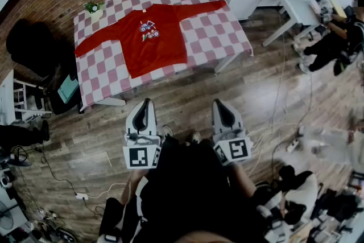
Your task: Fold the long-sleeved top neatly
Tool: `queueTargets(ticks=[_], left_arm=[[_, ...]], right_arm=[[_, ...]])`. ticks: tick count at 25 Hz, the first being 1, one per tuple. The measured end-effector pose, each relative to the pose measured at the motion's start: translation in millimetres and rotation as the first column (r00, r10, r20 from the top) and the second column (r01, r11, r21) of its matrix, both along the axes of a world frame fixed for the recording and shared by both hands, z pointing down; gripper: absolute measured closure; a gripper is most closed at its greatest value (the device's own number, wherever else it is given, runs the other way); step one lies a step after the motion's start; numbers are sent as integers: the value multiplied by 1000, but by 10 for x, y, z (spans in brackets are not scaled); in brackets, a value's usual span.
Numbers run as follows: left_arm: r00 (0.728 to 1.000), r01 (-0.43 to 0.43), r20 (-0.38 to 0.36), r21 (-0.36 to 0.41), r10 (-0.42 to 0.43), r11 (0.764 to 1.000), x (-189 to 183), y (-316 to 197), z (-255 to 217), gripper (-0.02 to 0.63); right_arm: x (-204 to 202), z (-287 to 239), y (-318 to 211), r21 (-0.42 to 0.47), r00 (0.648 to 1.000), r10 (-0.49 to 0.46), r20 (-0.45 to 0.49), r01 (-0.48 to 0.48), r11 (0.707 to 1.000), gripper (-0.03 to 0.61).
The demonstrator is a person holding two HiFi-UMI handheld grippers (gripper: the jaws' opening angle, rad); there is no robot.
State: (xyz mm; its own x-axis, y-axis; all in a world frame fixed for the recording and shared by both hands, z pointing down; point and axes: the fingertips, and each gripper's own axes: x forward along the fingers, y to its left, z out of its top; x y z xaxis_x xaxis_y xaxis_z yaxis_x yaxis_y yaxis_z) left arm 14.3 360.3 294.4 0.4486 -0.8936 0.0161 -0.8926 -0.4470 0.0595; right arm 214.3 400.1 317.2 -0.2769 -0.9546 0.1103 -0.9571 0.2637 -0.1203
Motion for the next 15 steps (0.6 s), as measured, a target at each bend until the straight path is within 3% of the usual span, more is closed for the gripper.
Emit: queueTargets(ticks=[3, 7, 12, 13, 14, 15], left_arm=[[999, -13, 31, -2, 14, 1000, -5, 23, 48, 603], [1000, 0, -6, -13, 0, 1000, -27, 11, 16, 603], [1000, -12, 5, 19, 12, 1000, -106, 2, -64, 603], [1000, -17, -2, 25, 17, 1000, -116, 4, -75, 595], [1000, -25, -9, 24, 25, 999, -119, 0, -69, 549], [999, -30, -19, 17, 31, 999, -116, -13, -54, 462]], right_arm=[[-24, -25, 4, 8, 1000, -7, -5, 7, 1000, 571], [-51, -50, 11, 10, 1000, -15, -25, 15, 1000, 571], [23, -287, 15, 101, 998, 21, -61, -15, 995, 569], [33, -327, 7, 117, 998, 29, -50, -23, 993, 529], [38, -332, -7, 123, 999, 34, -41, -29, 992, 430], [42, -307, -24, 121, 999, 39, -36, -34, 992, 403]])
